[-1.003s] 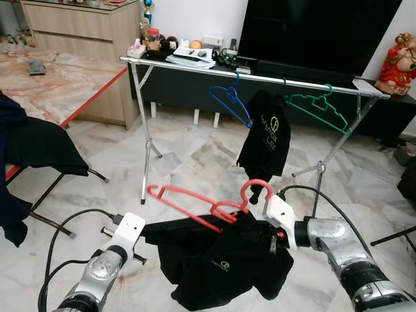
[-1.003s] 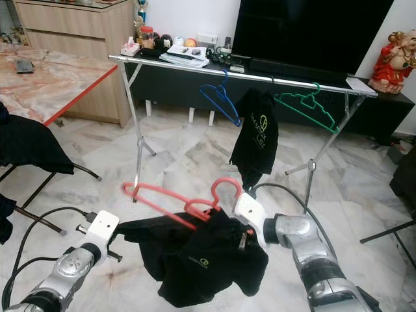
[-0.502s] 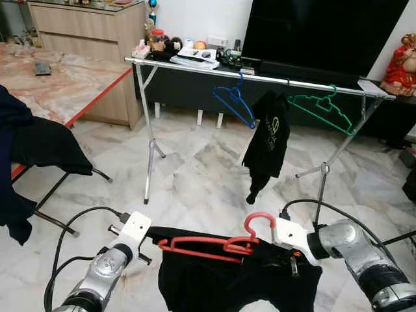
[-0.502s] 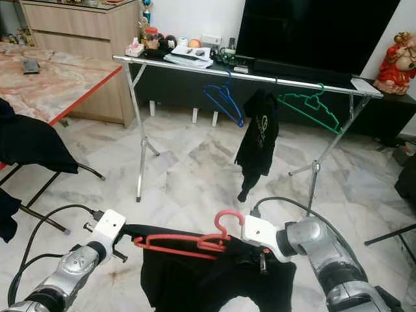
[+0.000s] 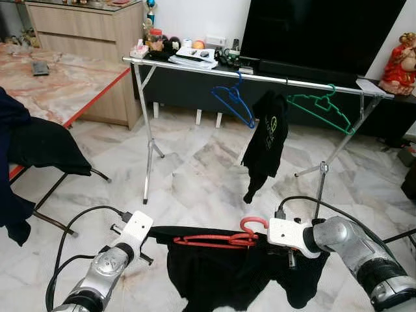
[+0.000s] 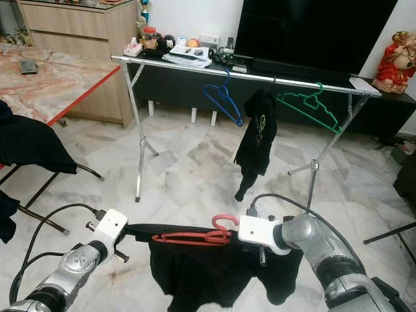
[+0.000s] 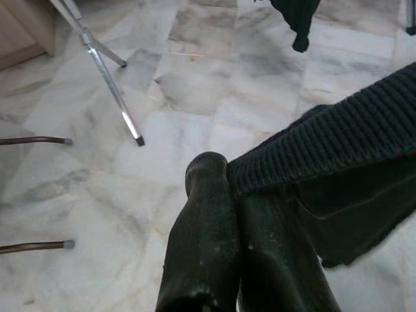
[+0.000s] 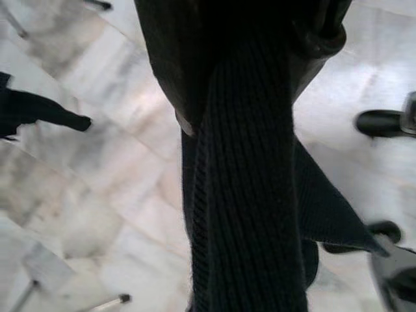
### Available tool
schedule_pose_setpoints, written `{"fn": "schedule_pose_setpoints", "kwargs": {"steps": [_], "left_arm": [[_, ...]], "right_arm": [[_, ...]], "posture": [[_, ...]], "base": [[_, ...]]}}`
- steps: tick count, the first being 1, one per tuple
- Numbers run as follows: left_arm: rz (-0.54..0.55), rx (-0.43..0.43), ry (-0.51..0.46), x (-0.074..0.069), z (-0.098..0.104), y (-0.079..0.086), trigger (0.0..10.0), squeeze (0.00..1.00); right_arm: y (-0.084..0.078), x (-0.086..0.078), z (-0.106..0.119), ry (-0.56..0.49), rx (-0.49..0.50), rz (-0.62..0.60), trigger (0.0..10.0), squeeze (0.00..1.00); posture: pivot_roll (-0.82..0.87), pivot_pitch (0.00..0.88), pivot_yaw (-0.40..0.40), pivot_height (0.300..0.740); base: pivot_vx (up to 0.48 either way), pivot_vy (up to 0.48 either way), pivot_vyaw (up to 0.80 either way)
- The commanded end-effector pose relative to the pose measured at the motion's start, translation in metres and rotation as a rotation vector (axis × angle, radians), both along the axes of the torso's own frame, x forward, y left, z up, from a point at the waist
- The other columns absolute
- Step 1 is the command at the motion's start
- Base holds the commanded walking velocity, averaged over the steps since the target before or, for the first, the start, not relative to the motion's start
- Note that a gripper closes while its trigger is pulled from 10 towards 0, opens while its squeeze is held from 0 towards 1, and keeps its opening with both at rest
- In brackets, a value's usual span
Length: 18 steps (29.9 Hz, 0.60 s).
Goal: Hang hanger
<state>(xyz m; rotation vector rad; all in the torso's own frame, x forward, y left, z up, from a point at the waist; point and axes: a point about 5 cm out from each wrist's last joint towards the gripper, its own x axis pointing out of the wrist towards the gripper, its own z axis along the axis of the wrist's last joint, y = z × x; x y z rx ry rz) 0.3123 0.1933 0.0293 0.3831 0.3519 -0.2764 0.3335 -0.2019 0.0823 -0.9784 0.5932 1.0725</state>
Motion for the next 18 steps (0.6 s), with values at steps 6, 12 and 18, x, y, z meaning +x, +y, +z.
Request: {"fn": "schedule_pose_setpoints", "kwargs": {"steps": [6, 12, 18], "left_arm": [[-0.009, 0.047, 0.009, 0.003, 0.007, 0.014, 0.0, 0.00], [-0.117, 0.036, 0.034, 0.003, 0.007, 0.002, 0.0, 0.00], [-0.169, 0.004, 0.024, 0.006, 0.014, -0.004, 0.0, 0.00]], "right_arm": [[-0.020, 0.013, 0.014, -0.113, -0.055, -0.149, 0.0, 0.00], [-0.010, 0.018, 0.013, -0.146, -0.026, -0.178, 0.0, 0.00], [-0.003, 0.015, 0.006, -0.120, -0.025, -0.168, 0.0, 0.00]], "posture": [[0.00, 0.000, -0.073, 0.740], [0.00, 0.000, -0.076, 0.740], [0.01, 0.000, -0.080, 0.740]], "base": [[0.000, 0.000, 0.00], [0.000, 0.000, 0.00], [0.000, 0.000, 0.00]]}}
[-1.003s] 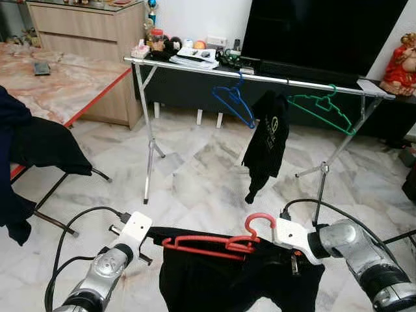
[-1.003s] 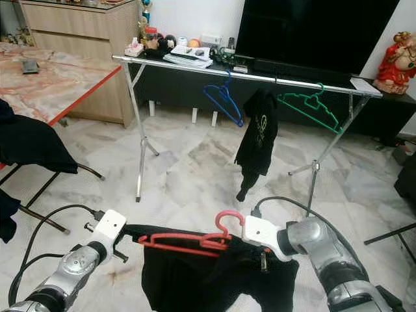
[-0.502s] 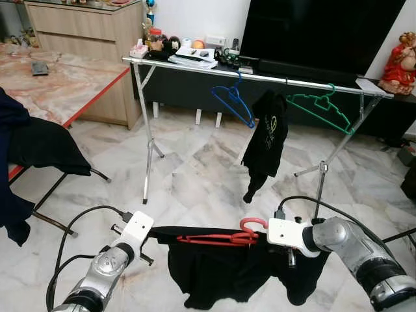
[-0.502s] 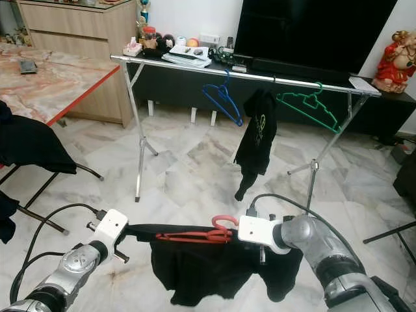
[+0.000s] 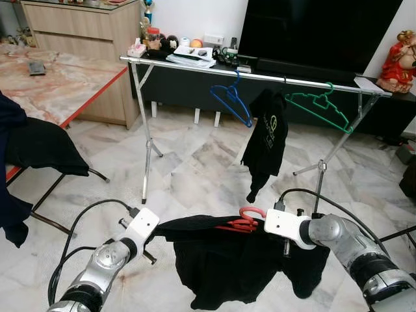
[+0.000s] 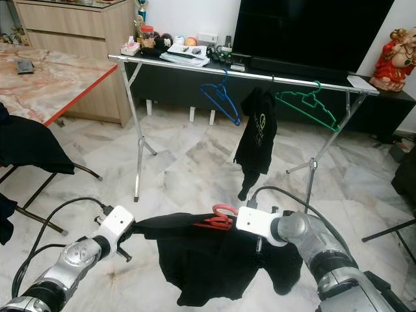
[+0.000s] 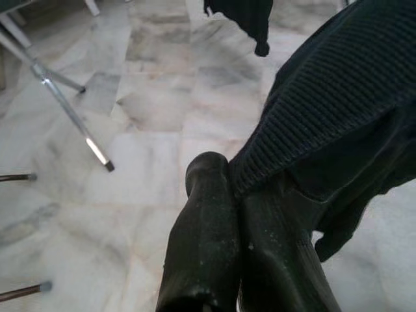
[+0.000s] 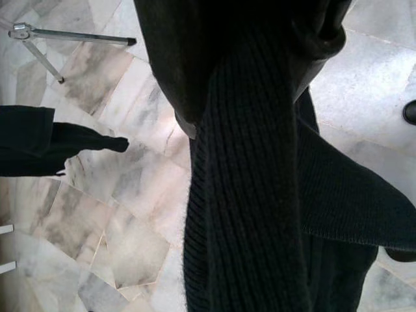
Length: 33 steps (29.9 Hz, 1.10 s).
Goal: Hang hanger
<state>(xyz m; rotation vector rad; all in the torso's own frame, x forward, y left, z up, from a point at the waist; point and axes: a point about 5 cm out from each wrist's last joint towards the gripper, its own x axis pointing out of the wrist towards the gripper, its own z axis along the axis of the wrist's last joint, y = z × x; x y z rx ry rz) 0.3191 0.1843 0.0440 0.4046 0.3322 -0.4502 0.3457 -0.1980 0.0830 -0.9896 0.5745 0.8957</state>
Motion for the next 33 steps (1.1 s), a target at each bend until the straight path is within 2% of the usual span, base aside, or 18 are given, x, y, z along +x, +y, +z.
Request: {"fn": "schedule_pose_setpoints", "kwargs": {"steps": [1, 2, 5, 6, 11, 13, 15, 16, 18, 21, 23, 24, 26, 28, 29, 30, 32, 33], "left_arm": [[-0.013, -0.039, -0.027, 0.007, 0.014, 0.001, 0.0, 0.00], [-0.013, -0.039, -0.027, 0.007, 0.014, 0.001, 0.0, 0.00], [-0.050, -0.135, -0.089, 0.018, 0.041, -0.007, 0.0, 0.00], [-0.050, -0.135, -0.089, 0.018, 0.041, -0.007, 0.0, 0.00], [-0.132, -0.242, -0.176, 0.024, 0.077, -0.018, 0.0, 0.00], [-0.139, -0.250, -0.182, 0.025, 0.080, -0.019, 0.0, 0.00], [-0.210, -0.296, -0.211, 0.022, 0.098, -0.028, 0.0, 0.00], [-0.210, -0.296, -0.211, 0.022, 0.098, -0.028, 0.0, 0.00], [-0.329, -0.364, -0.228, 0.013, 0.116, -0.044, 0.0, 0.00], [-0.386, -0.386, -0.224, 0.007, 0.121, -0.051, 0.0, 0.00], [-0.446, -0.401, -0.210, 0.001, 0.122, -0.060, 0.0, 0.00], [-0.446, -0.401, -0.210, 0.001, 0.122, -0.060, 0.0, 0.00], [-0.493, -0.414, -0.190, -0.005, 0.121, -0.069, 0.0, 0.00], [-0.493, -0.414, -0.190, -0.005, 0.121, -0.069, 0.0, 0.00], [-0.510, -0.412, -0.173, -0.008, 0.118, -0.073, 0.0, 0.00], [-0.510, -0.412, -0.173, -0.008, 0.118, -0.073, 0.0, 0.00], [-0.549, -0.382, -0.115, -0.016, 0.105, -0.082, 0.0, 0.00], [-0.549, -0.382, -0.115, -0.016, 0.105, -0.082, 0.0, 0.00]], "right_arm": [[0.003, 0.001, -0.001, 0.005, 0.008, -0.020, 0.0, 0.00], [0.003, 0.001, -0.001, 0.005, 0.008, -0.020, 0.0, 0.00], [0.014, 0.001, -0.006, 0.016, 0.038, -0.037, 0.0, 0.00], [0.014, 0.001, -0.006, 0.016, 0.038, -0.037, 0.0, 0.00], [0.025, -0.002, -0.014, 0.049, 0.068, -0.055, 0.0, 0.00], [0.026, -0.002, -0.014, 0.051, 0.066, -0.053, 0.0, 0.00], [0.034, 0.003, -0.012, 0.017, 0.087, -0.105, 0.0, 0.00], [0.034, 0.003, -0.012, 0.017, 0.087, -0.105, 0.0, 0.00], [0.051, 0.014, -0.004, -0.061, 0.175, -0.229, 0.0, 0.00], [0.063, 0.018, -0.001, -0.073, 0.262, -0.282, 0.0, 0.00], [0.079, 0.020, 0.001, -0.081, 0.362, -0.348, 0.0, 0.00], [0.079, 0.020, 0.001, -0.081, 0.362, -0.348, 0.0, 0.00], [0.095, 0.020, 0.002, -0.074, 0.467, -0.409, 0.0, 0.00], [0.095, 0.020, 0.002, -0.074, 0.467, -0.409, 0.0, 0.00], [0.102, 0.020, 0.002, -0.063, 0.516, -0.430, 0.0, 0.00], [0.102, 0.020, 0.002, -0.063, 0.516, -0.430, 0.0, 0.00], [0.118, 0.018, 0.005, -0.010, 0.625, -0.423, 0.0, 0.00], [0.118, 0.018, 0.005, -0.010, 0.625, -0.423, 0.0, 0.00]], "posture": [[0.02, 0.000, -0.082, 0.740], [0.02, 0.000, -0.082, 0.740], [0.03, 0.000, -0.086, 0.740], [0.03, 0.000, -0.086, 0.740], [0.03, 0.000, -0.086, 0.740], [0.03, 0.000, -0.086, 0.740], [0.03, 0.000, -0.089, 0.740], [0.03, 0.000, -0.089, 0.740], [0.03, 0.000, -0.090, 0.740], [0.03, 0.000, -0.089, 0.740], [0.03, 0.000, -0.088, 0.740], [0.03, 0.000, -0.088, 0.740], [0.04, 0.000, -0.089, 0.740], [0.04, 0.000, -0.089, 0.740], [0.05, 0.000, -0.088, 0.740], [0.05, 0.000, -0.088, 0.740], [0.05, 0.000, -0.090, 0.740], [0.05, 0.000, -0.090, 0.740]], "base": [[0.000, 0.000, 0.00], [0.000, 0.000, 0.00], [0.000, 0.000, 0.00], [0.000, 0.000, 0.00], [0.000, 0.000, 0.00], [0.000, 0.000, 0.00], [0.000, 0.000, 0.00], [0.000, 0.000, 0.00], [0.000, 0.000, 0.00], [0.000, 0.000, 0.00], [0.000, 0.000, 0.00], [0.000, 0.000, 0.00], [0.000, 0.000, 0.00], [0.000, 0.000, 0.00], [0.000, 0.000, 0.00], [0.000, 0.000, 0.00], [0.000, 0.000, 0.00], [0.000, 0.000, 0.00]]}}
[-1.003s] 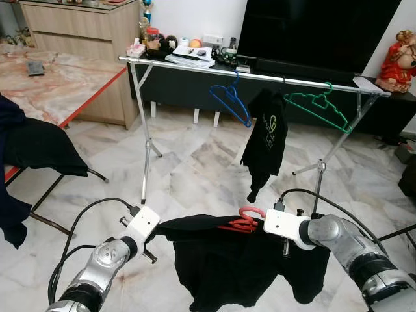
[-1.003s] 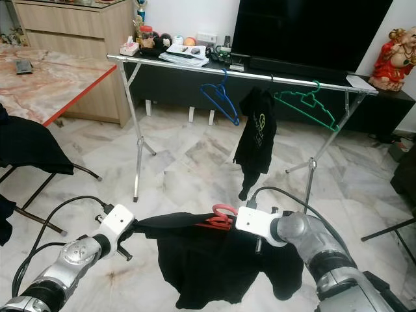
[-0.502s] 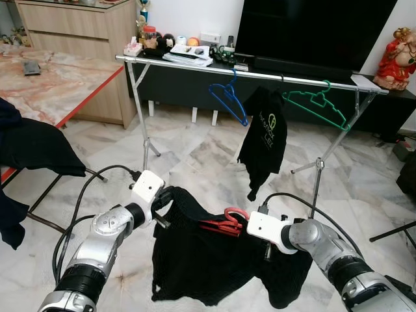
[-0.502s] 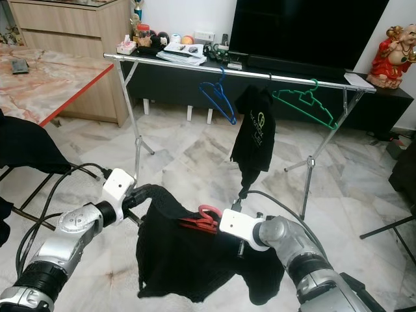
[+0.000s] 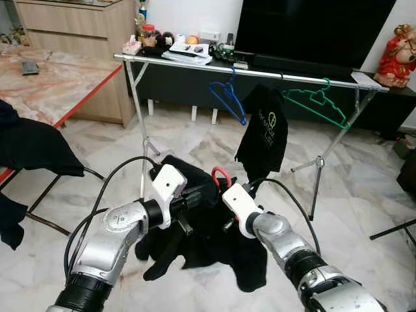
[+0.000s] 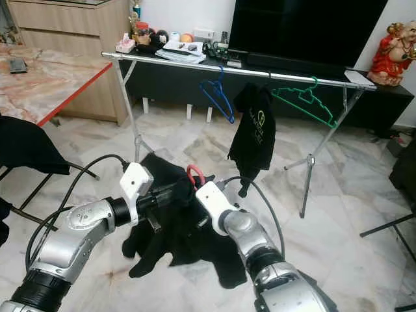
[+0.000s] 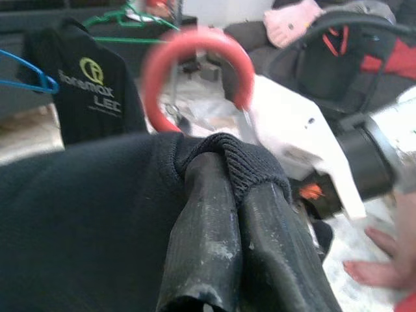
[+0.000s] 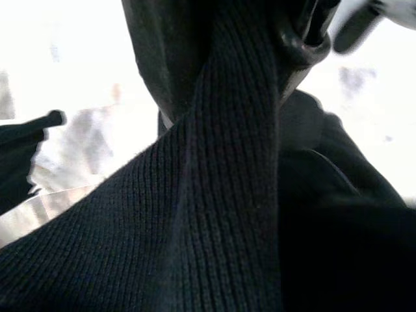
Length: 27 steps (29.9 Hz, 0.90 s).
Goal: Hang hanger
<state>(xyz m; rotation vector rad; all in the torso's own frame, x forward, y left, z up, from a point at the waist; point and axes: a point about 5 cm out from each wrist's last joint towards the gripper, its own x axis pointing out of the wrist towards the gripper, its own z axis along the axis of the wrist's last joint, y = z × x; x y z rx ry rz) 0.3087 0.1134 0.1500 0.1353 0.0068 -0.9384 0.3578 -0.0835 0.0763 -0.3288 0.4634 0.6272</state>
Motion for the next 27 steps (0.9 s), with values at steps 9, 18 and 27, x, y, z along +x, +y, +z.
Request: {"fn": "schedule_pose_setpoints", "kwargs": {"steps": [9, 18, 27], "left_arm": [[-0.270, 0.089, 0.106, -0.038, -0.015, -0.026, 4.7, 0.56], [-0.324, 0.165, 0.128, -0.049, -0.024, -0.033, 10.0, 1.00], [-0.209, 0.189, 0.100, -0.039, -0.020, -0.015, 10.0, 1.00]], "right_arm": [[0.009, 0.007, 0.013, -0.008, 0.122, -0.093, 0.0, 0.00], [0.019, 0.008, 0.017, -0.005, 0.190, -0.091, 0.0, 0.00], [0.013, 0.006, 0.017, -0.021, 0.169, 0.002, 0.0, 0.00]], "posture": [[0.04, 0.000, -0.090, 0.740], [0.04, 0.000, -0.092, 0.740], [0.04, 0.000, -0.092, 0.740]], "base": [[0.000, 0.000, 0.00], [0.000, 0.000, 0.00], [0.000, 0.000, 0.00]]}}
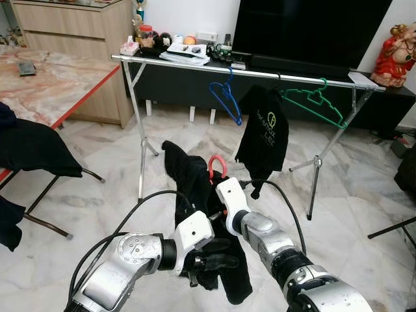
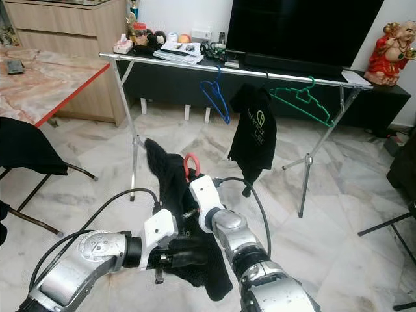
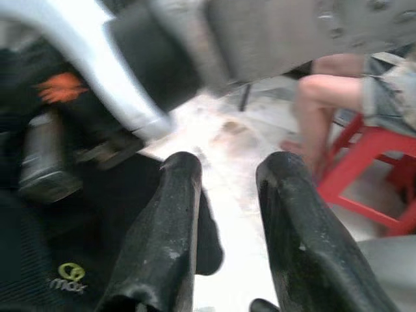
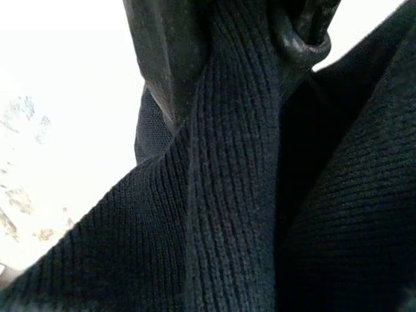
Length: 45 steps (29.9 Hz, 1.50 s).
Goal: Hang hanger
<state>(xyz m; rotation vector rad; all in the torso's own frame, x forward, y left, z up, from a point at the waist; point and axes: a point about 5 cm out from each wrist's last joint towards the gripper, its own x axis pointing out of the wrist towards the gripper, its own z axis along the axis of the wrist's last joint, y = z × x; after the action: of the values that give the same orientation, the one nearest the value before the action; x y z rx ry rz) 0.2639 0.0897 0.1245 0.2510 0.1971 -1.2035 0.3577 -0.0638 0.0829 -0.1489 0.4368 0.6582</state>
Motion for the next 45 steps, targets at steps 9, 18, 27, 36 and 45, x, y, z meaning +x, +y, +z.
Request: {"fn": "schedule_pose_setpoints", "kwargs": {"steps": [9, 18, 27, 36, 45], "left_arm": [[0.163, 0.052, -0.043, 0.007, 0.016, 0.066, 10.0, 1.00], [0.061, 0.174, 0.019, -0.008, -0.007, 0.068, 10.0, 0.00], [-0.097, 0.318, 0.037, -0.009, -0.020, 0.074, 10.0, 0.00], [-0.033, 0.317, -0.005, 0.003, -0.024, 0.073, 10.0, 0.00], [-0.008, 0.295, 0.005, 0.009, -0.017, 0.086, 10.0, 0.00]], "right_arm": [[-0.063, 0.003, -0.001, -0.034, -0.250, 0.126, 0.0, 0.00], [-0.067, -0.020, -0.019, 0.067, -0.302, 0.447, 0.0, 0.00], [-0.067, -0.036, -0.026, 0.100, -0.361, 0.715, 0.0, 0.00], [-0.072, -0.041, -0.026, 0.120, -0.359, 0.800, 0.0, 0.00], [-0.070, -0.042, -0.025, 0.119, -0.350, 0.832, 0.0, 0.00]], "posture": [[0.06, 0.000, -0.105, 0.740], [0.07, 0.000, -0.111, 0.740], [0.08, 0.000, -0.117, 0.740], [0.08, 0.000, -0.122, 0.740], [0.08, 0.000, -0.124, 0.740]], "base": [[0.000, 0.000, 0.00], [0.000, 0.000, 0.00], [0.000, 0.000, 0.00], [0.000, 0.000, 0.00], [0.000, 0.000, 0.00]]}}
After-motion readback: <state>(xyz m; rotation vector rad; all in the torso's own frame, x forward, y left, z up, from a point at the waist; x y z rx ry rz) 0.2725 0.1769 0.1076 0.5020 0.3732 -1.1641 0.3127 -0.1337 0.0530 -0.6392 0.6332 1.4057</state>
